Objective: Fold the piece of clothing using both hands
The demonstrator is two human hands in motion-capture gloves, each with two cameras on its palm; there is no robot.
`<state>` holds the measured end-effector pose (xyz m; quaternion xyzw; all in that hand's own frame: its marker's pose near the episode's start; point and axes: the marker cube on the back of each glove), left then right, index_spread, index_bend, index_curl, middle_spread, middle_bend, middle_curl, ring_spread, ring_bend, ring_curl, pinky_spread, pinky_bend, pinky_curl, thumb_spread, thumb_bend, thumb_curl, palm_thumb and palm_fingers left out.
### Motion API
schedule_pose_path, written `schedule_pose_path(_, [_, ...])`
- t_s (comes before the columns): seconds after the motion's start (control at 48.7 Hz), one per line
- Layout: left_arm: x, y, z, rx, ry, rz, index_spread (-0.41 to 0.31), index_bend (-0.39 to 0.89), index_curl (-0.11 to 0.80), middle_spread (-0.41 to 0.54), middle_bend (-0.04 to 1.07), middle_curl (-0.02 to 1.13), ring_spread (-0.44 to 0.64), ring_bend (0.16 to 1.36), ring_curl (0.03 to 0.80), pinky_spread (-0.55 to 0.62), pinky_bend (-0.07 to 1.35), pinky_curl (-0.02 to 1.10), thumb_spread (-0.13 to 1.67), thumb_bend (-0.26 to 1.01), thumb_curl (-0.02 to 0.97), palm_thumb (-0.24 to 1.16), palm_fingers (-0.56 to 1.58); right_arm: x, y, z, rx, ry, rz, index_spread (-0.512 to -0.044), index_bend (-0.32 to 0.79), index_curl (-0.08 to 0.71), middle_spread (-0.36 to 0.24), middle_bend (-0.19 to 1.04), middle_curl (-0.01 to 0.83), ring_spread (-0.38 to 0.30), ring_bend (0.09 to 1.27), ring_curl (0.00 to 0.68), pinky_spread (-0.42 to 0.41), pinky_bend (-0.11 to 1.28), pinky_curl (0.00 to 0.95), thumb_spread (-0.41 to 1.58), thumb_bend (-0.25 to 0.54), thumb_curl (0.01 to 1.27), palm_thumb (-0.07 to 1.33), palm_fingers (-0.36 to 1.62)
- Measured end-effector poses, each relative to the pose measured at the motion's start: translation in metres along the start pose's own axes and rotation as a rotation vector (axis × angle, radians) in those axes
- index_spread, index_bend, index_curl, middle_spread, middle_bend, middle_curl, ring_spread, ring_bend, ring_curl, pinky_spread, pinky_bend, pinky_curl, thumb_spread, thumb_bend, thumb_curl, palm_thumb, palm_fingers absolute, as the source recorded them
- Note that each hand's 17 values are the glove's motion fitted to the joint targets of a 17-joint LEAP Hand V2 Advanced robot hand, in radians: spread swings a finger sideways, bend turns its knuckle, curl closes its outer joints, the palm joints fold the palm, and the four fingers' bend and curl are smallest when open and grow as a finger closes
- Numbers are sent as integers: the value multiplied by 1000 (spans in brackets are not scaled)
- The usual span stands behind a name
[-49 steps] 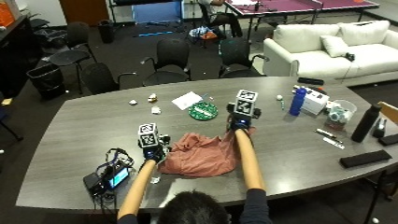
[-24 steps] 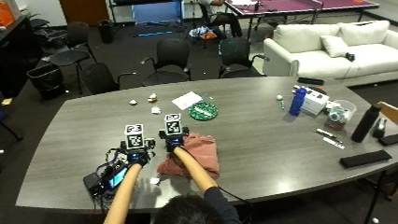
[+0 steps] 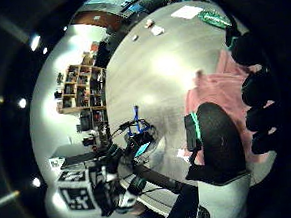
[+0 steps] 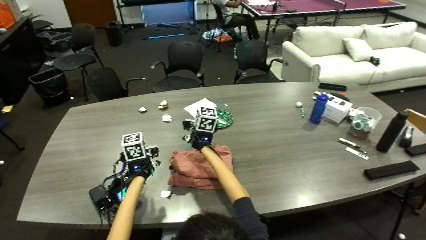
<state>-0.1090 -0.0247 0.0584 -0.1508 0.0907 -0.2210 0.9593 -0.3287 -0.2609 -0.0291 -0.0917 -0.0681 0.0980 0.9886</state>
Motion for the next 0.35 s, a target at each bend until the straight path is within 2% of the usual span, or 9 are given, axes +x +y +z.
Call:
schedule_pose_path(0.082, [3,2,-1,2,-8,7,-43,161,361,144,163,279,291,538,298,234,383,355,1232,-13,275,270,324,10,5,-18,136,-90,-141,-158,25,172,-109,359,489,-205,728,437,-301,707,395,1084,-19,494,798,1134])
schedule_pose_path(0.185, [4,-2,1,-8,-37,-10,-43,162,358,138,161,279,288,541,297,230,379,355,1232,-14,276,272,330,46,-6,-28,218,-57,-93,-157,50,167,-100,339,479,-201,715,431,-297,697,389,1130,-15,480,793,1141])
schedule_pose_path(0.267, [5,-3,-1,4,-41,-19,-43,164,359,137,163,282,280,540,298,229,377,356,1233,-14,276,273,336,60,-3,-32,215,-21,-53,-163,75,173,-97,326,473,-197,696,425,-291,686,384,1149,-15,472,794,1155])
schedule_pose_path(0.349, [4,-6,-2,15,-54,-42,-46,162,358,133,164,283,277,537,298,223,377,357,1233,-15,276,273,339,75,-2,-27,150,50,37,-162,75,176,-95,324,471,-196,681,421,-284,674,381,1159,-15,466,797,1155])
